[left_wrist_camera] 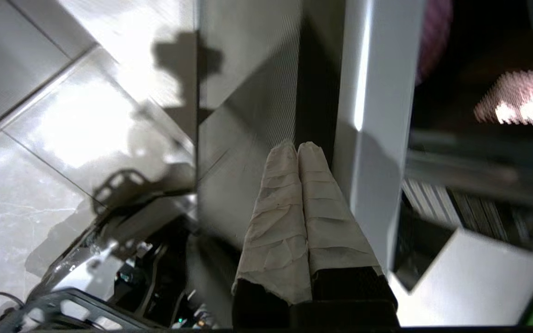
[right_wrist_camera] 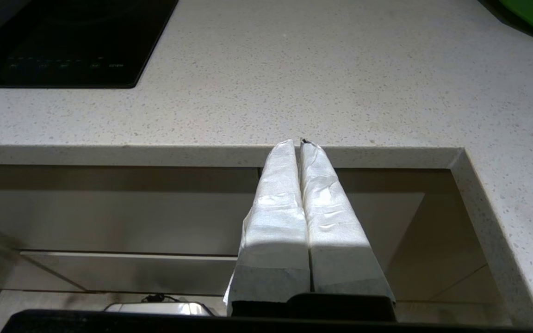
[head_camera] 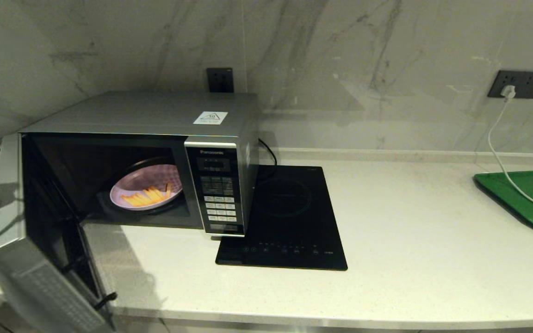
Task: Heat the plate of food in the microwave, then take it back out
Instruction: Close the microwave oven
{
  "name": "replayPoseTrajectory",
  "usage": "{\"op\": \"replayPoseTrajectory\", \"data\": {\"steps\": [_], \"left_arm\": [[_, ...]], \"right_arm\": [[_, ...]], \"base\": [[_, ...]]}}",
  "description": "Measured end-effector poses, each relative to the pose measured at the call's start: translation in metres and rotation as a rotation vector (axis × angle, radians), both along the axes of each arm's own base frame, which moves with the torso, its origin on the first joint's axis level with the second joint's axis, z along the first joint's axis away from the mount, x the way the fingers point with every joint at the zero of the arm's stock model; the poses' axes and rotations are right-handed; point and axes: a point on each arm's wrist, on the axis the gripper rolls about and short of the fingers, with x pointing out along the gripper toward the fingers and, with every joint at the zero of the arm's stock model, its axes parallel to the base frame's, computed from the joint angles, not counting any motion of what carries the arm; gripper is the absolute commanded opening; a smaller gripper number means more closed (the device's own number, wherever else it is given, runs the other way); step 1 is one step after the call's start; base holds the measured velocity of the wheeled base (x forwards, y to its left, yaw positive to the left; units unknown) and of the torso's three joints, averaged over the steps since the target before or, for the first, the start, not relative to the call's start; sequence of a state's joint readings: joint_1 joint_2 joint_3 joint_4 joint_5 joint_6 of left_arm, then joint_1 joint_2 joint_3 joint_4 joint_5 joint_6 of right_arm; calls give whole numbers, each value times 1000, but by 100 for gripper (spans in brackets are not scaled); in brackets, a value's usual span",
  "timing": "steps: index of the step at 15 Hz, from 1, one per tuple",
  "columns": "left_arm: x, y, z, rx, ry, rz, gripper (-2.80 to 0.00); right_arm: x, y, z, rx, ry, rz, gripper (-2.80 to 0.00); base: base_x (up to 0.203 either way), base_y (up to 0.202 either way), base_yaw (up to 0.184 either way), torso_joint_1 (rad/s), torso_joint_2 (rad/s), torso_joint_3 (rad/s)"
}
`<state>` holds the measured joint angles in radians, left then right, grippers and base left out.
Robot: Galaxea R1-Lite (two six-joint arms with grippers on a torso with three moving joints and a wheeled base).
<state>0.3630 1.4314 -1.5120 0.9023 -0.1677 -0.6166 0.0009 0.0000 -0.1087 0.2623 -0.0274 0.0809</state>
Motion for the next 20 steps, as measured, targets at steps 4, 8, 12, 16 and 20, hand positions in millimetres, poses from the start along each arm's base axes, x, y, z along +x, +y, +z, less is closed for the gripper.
{"op": "replayPoseTrajectory", "data": {"steps": [4,8,12,16,20], "left_arm": [[11,-73,-5,8,34,-122,-280],[33,-128,-21,43,40,-97,-280],[54,-146,-23,64,-55,-174,-280],[72,-163,-24,85,-137,-244,-280],[79,-182,-21,89,-216,-319,-280]], "right_arm": [[0,0,0,0,0,-1,-280],[0,0,0,0,0,1,-280],[0,0,0,0,0,1,-280],[0,0,0,0,0,0,-280],[0,0,0,0,0,0,-280]], "base": [[0,0,0,0,0,0],[0,0,0,0,0,0],[0,0,0,0,0,0],[0,0,0,0,0,0],[0,0,0,0,0,0]]}}
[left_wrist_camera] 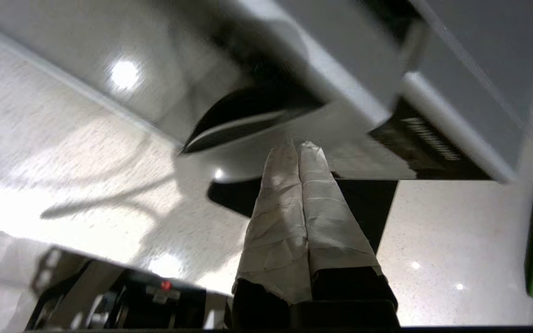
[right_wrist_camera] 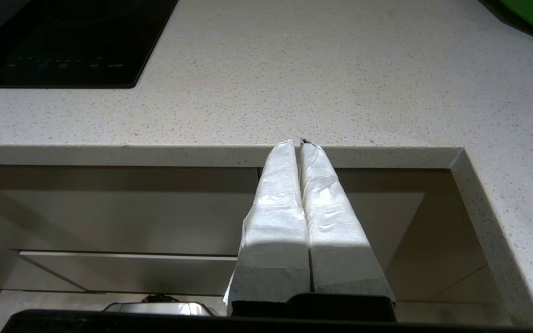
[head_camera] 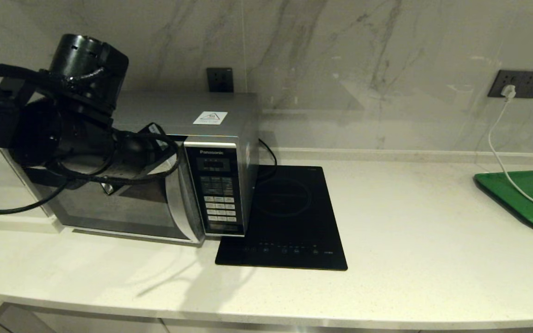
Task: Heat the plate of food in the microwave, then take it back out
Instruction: Close the microwave oven
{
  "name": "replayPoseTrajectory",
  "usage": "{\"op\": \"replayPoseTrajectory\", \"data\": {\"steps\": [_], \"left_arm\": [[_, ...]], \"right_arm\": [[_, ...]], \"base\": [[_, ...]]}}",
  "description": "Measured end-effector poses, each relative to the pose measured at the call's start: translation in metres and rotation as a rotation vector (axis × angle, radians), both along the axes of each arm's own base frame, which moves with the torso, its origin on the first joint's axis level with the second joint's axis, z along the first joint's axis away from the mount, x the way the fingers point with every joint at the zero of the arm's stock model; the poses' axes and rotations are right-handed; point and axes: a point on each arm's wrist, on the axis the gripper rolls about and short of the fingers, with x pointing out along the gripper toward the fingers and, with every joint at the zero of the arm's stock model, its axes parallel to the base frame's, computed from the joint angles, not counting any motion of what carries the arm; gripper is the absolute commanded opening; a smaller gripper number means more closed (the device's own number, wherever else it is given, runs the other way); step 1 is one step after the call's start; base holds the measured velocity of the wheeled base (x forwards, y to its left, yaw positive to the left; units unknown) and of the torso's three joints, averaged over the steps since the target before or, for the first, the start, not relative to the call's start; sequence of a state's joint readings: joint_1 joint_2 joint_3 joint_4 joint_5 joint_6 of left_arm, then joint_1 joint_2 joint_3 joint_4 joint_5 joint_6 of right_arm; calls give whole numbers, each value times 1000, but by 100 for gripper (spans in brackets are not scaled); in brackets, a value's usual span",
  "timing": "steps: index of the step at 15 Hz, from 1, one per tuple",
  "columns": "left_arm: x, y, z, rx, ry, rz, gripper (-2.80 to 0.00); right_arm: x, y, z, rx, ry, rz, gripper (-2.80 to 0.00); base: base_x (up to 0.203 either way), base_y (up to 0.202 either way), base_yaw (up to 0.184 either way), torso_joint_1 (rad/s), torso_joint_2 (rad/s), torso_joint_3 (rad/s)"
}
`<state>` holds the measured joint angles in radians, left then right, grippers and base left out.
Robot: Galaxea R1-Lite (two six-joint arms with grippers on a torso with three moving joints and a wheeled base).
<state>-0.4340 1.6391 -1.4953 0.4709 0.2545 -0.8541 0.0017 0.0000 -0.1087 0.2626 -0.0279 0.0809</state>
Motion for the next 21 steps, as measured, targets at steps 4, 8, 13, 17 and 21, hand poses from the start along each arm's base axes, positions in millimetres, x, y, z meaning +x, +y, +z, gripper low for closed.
{"op": "replayPoseTrajectory", "data": {"steps": [4,8,13,17,21], "left_arm": [[13,-10,0,58,-55,-58,-280],[24,-13,-13,74,-21,-49,-280],[21,-13,-10,75,-28,-53,-280],[-18,-20,-16,123,-5,-157,-280],[-46,-26,-62,268,31,-218,-280]], "right_arm": [[0,0,0,0,0,0,-280],[0,0,0,0,0,0,-280],[0,0,0,0,0,-1,-280],[0,0,0,0,0,0,-280],[0,0,0,0,0,0,-280]], "base": [[0,0,0,0,0,0],[0,0,0,0,0,0],[0,0,0,0,0,0],[0,0,0,0,0,0],[0,0,0,0,0,0]]}}
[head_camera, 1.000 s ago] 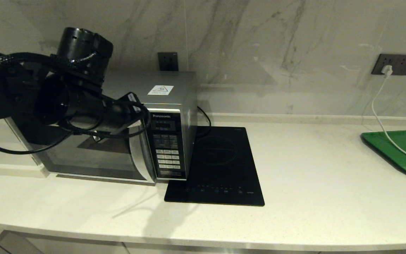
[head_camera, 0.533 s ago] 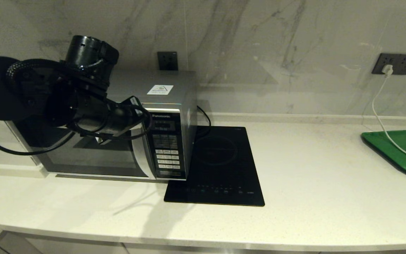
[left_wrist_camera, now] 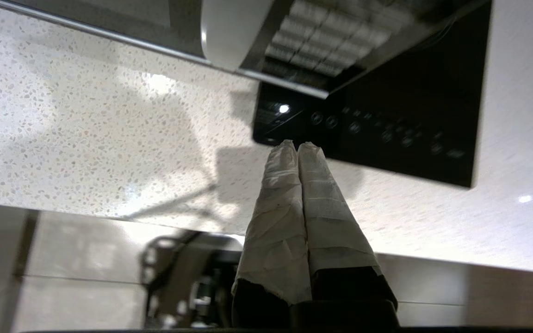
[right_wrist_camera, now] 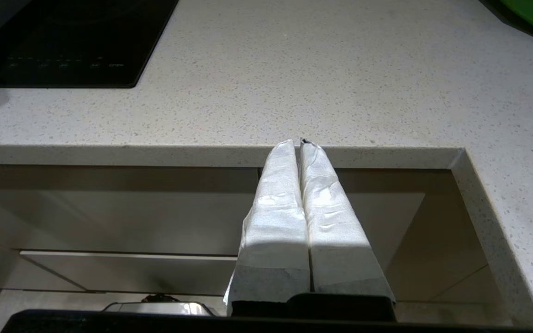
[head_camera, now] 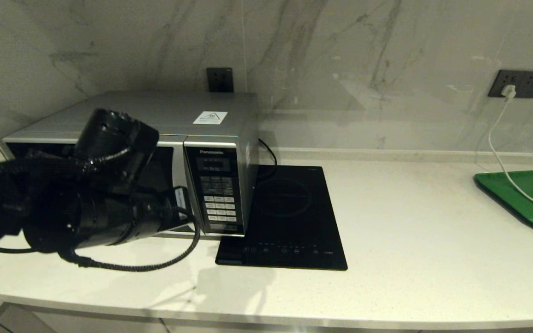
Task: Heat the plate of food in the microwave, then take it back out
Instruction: Close the microwave oven
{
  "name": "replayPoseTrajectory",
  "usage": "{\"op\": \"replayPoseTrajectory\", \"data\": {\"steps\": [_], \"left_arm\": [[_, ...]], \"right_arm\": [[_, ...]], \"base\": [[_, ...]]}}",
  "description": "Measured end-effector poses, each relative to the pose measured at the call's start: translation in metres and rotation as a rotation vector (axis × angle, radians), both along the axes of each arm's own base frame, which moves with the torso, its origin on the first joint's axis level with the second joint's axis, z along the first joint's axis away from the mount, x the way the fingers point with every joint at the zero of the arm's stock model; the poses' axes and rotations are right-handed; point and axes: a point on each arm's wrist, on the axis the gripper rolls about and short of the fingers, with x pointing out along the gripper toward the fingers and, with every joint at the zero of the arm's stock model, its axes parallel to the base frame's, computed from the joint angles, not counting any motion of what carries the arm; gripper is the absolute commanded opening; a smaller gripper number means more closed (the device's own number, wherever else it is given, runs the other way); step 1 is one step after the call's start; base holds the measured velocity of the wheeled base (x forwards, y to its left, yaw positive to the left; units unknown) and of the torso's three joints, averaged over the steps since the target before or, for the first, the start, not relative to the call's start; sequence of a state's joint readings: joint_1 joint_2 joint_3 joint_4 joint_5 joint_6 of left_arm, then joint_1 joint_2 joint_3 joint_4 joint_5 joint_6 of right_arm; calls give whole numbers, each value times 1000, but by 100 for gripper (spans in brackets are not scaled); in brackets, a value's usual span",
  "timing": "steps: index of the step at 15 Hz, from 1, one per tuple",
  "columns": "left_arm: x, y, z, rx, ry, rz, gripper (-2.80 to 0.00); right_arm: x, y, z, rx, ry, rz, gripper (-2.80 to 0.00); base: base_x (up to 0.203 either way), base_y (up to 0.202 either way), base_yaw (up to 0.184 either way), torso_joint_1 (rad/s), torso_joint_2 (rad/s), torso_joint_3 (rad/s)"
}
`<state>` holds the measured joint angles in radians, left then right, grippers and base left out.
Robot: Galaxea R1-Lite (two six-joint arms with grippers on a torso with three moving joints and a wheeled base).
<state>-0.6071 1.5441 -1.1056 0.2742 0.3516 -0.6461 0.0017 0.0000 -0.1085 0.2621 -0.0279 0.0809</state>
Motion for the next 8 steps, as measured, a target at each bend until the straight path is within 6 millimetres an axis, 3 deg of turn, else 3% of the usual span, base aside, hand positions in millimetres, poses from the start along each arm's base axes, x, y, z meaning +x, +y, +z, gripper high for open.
{"op": "replayPoseTrajectory", "data": {"steps": [2,8], "left_arm": [[-5,-7,-26,74,-47,-50,-280],[14,-47,-86,121,-99,-132,-280]], "right_arm": [[0,0,0,0,0,0,-280],[0,0,0,0,0,-1,-280]], "base": [[0,0,0,0,0,0],[0,0,0,0,0,0]]}}
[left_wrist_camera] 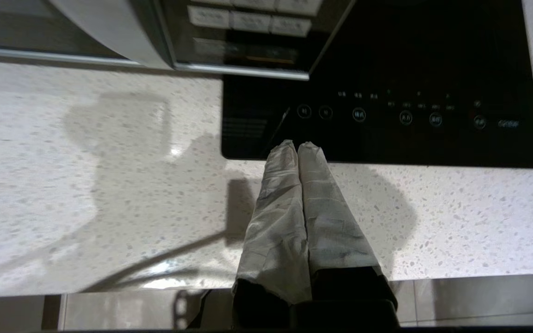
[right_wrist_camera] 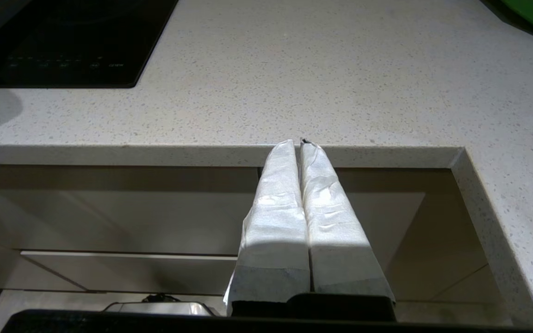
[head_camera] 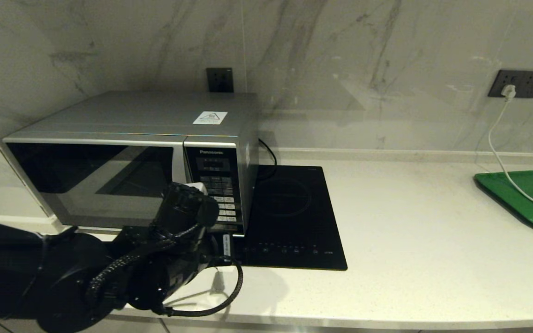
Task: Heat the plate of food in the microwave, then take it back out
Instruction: Close the microwave oven
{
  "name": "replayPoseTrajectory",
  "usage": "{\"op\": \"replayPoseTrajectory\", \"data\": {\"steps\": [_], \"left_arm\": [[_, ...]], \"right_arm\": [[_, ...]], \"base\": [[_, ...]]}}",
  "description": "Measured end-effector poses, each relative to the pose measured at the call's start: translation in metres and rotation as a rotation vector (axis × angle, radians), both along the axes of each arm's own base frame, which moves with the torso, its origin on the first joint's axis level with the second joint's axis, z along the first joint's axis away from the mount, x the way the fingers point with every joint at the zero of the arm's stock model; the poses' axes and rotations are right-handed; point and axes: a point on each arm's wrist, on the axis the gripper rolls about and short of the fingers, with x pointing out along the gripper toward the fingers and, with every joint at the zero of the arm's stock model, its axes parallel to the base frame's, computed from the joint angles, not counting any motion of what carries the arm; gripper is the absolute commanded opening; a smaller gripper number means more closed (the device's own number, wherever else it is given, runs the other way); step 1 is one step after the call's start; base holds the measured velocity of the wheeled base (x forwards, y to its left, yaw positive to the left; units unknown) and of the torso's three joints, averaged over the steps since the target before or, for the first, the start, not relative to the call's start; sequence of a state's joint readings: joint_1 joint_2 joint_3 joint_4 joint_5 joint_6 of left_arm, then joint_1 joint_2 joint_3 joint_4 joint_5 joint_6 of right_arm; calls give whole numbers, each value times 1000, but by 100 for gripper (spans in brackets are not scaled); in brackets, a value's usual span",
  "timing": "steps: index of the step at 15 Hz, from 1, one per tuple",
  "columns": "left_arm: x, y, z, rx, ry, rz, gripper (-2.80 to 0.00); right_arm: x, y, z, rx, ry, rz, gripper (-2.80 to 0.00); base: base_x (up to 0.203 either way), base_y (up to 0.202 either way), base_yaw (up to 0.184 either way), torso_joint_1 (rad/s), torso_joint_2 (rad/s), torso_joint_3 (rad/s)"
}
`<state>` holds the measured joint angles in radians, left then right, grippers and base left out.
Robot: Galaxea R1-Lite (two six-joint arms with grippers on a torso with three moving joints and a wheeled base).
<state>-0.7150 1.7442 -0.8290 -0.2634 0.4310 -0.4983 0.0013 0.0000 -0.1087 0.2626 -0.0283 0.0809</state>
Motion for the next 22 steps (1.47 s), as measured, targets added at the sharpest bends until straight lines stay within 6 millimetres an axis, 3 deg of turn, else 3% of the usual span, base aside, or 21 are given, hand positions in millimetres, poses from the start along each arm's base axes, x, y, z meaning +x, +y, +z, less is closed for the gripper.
{"op": "replayPoseTrajectory", "data": {"steps": [7,13,22], "left_arm": [[33,-29,-47,15,97,45,-280],[63,-23,-57,42,96,89,-280],[82,-25,-43,35,38,87,-280]], "right_arm": [[0,0,0,0,0,0,-280],[0,0,0,0,0,1,-280],[0,0,0,0,0,1,-280]], "base": [[0,0,0,0,0,0],[0,0,0,0,0,0],[0,0,0,0,0,0]]}}
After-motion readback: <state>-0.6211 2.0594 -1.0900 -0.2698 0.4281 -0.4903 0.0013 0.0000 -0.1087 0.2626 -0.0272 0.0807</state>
